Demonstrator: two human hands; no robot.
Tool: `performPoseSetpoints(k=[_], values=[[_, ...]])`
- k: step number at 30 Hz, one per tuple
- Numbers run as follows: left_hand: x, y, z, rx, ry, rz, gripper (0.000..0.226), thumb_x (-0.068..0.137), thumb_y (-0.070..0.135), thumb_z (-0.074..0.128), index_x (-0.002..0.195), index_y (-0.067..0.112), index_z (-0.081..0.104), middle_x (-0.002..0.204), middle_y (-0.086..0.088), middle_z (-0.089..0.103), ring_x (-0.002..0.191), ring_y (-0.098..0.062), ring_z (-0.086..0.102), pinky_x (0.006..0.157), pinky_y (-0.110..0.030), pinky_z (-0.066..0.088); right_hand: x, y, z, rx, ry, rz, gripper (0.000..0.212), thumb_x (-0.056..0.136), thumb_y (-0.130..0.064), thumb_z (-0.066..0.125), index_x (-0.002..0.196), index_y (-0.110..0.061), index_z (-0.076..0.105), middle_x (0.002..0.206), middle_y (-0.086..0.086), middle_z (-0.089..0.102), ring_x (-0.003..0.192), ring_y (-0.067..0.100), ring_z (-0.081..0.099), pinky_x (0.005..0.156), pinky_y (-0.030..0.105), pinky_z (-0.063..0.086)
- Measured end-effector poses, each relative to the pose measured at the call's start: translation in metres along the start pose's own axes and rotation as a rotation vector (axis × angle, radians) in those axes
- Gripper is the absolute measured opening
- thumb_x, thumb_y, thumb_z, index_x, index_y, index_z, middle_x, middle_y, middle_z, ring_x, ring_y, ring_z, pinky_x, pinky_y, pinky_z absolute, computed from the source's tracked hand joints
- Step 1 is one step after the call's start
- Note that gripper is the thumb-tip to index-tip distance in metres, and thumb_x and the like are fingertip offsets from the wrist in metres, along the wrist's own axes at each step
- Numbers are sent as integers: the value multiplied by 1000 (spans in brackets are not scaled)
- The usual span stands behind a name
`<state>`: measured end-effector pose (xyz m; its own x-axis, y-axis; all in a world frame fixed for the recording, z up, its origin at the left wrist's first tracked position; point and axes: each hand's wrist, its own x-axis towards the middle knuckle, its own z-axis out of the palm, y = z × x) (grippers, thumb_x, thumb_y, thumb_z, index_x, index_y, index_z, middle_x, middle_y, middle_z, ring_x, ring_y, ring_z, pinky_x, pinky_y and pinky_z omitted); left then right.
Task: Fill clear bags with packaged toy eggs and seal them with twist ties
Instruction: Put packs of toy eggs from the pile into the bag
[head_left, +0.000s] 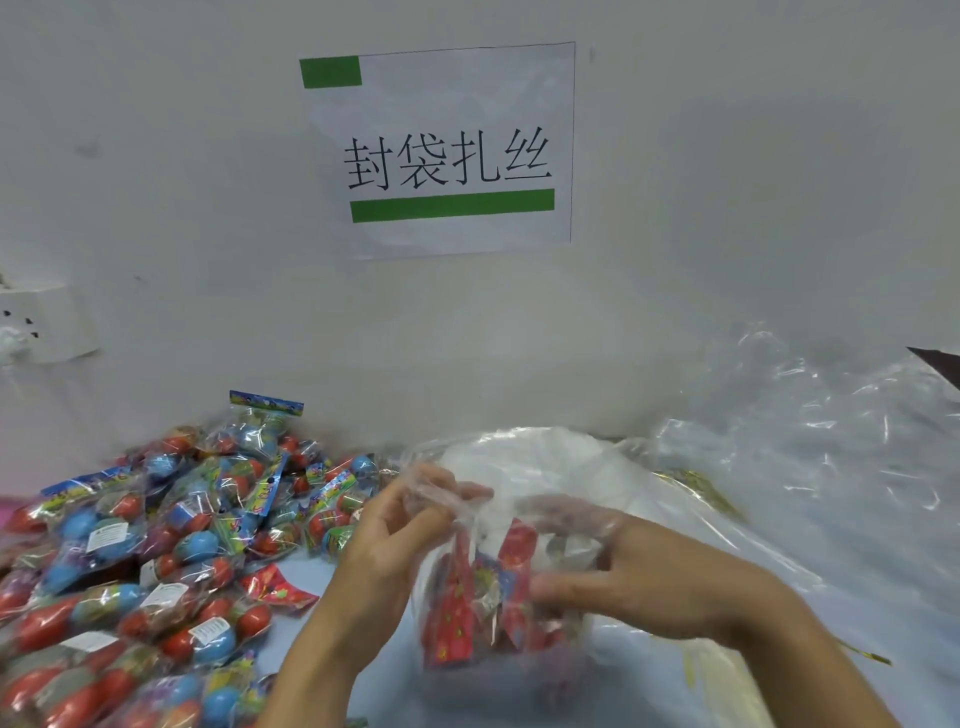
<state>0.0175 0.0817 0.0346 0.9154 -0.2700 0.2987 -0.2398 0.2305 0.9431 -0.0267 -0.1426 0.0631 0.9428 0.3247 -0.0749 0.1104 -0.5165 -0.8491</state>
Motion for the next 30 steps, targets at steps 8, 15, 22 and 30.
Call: performPoseSetpoints(k=[8,15,22,30], values=[[8,28,16,33,332,318,13,86,19,69,74,23,72,74,1,73,74,-16,70,74,-27,56,13,-16,4,306,470,-318,13,81,-30,79,90,-22,82,75,-5,77,57,7,64,55,15,49],[2,37,24,266,377,378,13,91,15,68,79,21,70,77,-11,74,69,-38,65,58,-51,51,17,-3,-1,284,674,-247,6,81,-16,81,78,-21,81,81,-13,78,81,-1,73,72,9,50],[1,36,30,336,352,333,11,88,17,67,84,8,72,74,3,76,67,-7,70,60,-19,53,15,0,2,287,621,-227,8,83,-23,79,76,-20,80,78,-6,78,78,5,73,70,14,52],[2,43,29,277,409,389,13,91,16,65,83,8,70,73,-2,75,68,-12,71,65,-26,56,16,-1,4,356,661,-320,11,83,-22,78,73,-18,77,73,0,76,70,9,71,65,14,50]])
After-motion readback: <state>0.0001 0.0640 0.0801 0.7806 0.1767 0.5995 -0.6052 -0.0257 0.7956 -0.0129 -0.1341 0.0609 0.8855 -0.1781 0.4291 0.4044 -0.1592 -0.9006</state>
